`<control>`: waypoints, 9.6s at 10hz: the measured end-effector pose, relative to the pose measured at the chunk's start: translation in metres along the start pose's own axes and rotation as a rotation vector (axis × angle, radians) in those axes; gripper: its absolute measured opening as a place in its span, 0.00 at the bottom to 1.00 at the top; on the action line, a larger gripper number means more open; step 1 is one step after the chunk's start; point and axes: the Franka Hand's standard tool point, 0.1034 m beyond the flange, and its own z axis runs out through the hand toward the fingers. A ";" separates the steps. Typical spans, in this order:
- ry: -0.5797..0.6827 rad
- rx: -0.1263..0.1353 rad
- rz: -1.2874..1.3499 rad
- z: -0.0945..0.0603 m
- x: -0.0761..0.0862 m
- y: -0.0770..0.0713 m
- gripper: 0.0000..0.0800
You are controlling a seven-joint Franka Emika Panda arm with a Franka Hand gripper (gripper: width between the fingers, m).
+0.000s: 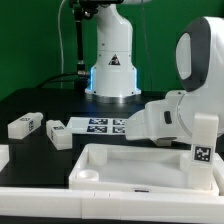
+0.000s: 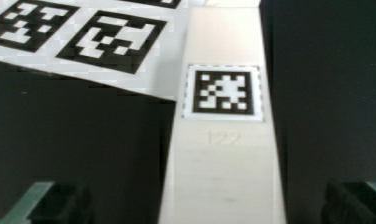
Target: Assemble desk
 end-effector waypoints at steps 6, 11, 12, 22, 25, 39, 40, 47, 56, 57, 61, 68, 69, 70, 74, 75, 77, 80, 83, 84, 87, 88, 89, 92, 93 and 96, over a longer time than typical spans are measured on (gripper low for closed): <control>-0.001 0.001 0.001 0.000 0.000 0.000 0.36; 0.010 0.027 -0.022 -0.020 -0.018 0.015 0.36; -0.001 0.041 -0.027 -0.032 -0.037 0.023 0.36; 0.319 0.065 -0.027 -0.124 -0.072 0.069 0.36; 0.511 0.048 -0.016 -0.124 -0.066 0.071 0.36; 1.307 0.211 0.261 -0.184 -0.082 0.126 0.36; 1.381 0.177 0.285 -0.186 -0.083 0.132 0.36; 1.482 0.087 0.301 -0.199 -0.074 0.160 0.36; 1.468 0.070 0.290 -0.217 -0.040 0.185 0.36; 1.466 0.062 0.284 -0.215 -0.040 0.186 0.36; 1.439 0.046 0.291 -0.197 -0.031 0.208 0.36; 1.431 0.053 0.283 -0.196 -0.025 0.198 0.36; 1.431 0.053 0.283 -0.196 -0.025 0.198 0.36; 1.432 0.053 0.282 -0.197 -0.024 0.198 0.36; 1.426 0.053 0.280 -0.194 -0.020 0.197 0.36; 1.425 0.052 0.280 -0.193 -0.020 0.197 0.36; 1.425 0.047 0.283 -0.189 -0.017 0.197 0.36; 1.444 0.032 0.290 -0.190 -0.016 0.197 0.36; 1.470 0.010 0.298 -0.186 -0.012 0.195 0.36; 1.476 0.005 0.301 -0.186 -0.012 0.196 0.36; 1.486 -0.003 0.305 -0.186 -0.013 0.196 0.36; 1.486 -0.003 0.305 -0.186 -0.013 0.196 0.36; 1.486 -0.003 0.306 -0.186 -0.013 0.196 0.55; 1.488 0.001 0.309 -0.191 -0.020 0.201 0.80; 1.486 0.007 0.309 -0.194 -0.025 0.203 0.81; 1.486 0.022 0.308 -0.203 -0.038 0.204 0.81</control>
Offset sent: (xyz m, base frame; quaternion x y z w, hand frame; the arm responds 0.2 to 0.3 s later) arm 0.0029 0.0043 0.0001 0.0047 0.0015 0.0005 1.0000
